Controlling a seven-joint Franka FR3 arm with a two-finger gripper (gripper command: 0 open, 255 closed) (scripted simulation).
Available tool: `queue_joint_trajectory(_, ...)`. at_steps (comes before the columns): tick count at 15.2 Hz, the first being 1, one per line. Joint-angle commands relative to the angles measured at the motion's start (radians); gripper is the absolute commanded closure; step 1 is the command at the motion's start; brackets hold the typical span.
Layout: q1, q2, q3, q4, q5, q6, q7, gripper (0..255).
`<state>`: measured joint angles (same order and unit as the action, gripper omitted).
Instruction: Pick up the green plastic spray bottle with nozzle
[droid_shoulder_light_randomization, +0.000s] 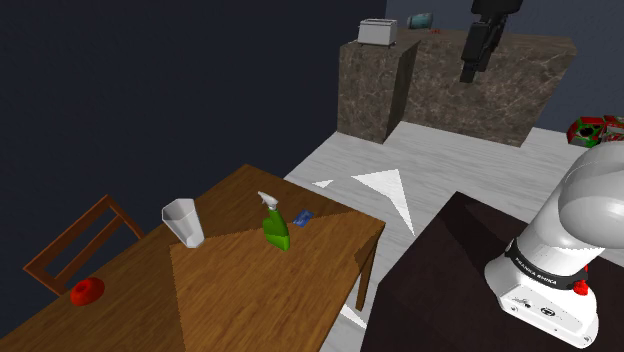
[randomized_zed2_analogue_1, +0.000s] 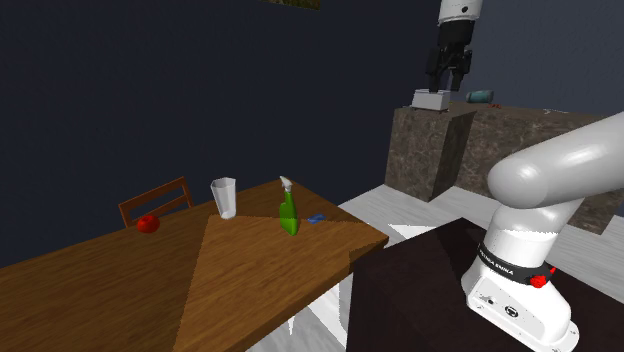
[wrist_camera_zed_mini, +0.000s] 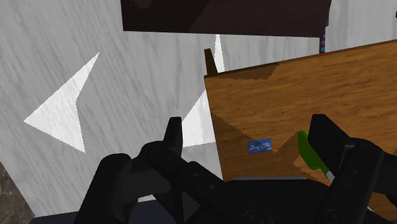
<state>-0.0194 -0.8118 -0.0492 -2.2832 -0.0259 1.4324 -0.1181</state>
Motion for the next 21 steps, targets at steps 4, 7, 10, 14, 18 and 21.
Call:
queue_joint_trajectory(4, 0.015, 0.046, 0.040, -0.034, 0.030, 0.081, 0.042, 0)
queue_joint_trajectory(7, 0.031, 0.104, 0.079, -0.057, 0.057, 0.163, 0.082, 0)
queue_joint_trajectory(10, 0.045, 0.173, 0.118, -0.068, 0.080, 0.245, 0.120, 0)
queue_joint_trajectory(14, 0.063, 0.279, 0.169, -0.064, 0.102, 0.350, 0.171, 0)
queue_joint_trajectory(18, 0.077, 0.400, 0.219, -0.039, 0.112, 0.449, 0.223, 0)
queue_joint_trajectory(21, 0.086, 0.498, 0.254, -0.007, 0.109, 0.517, 0.264, 0)
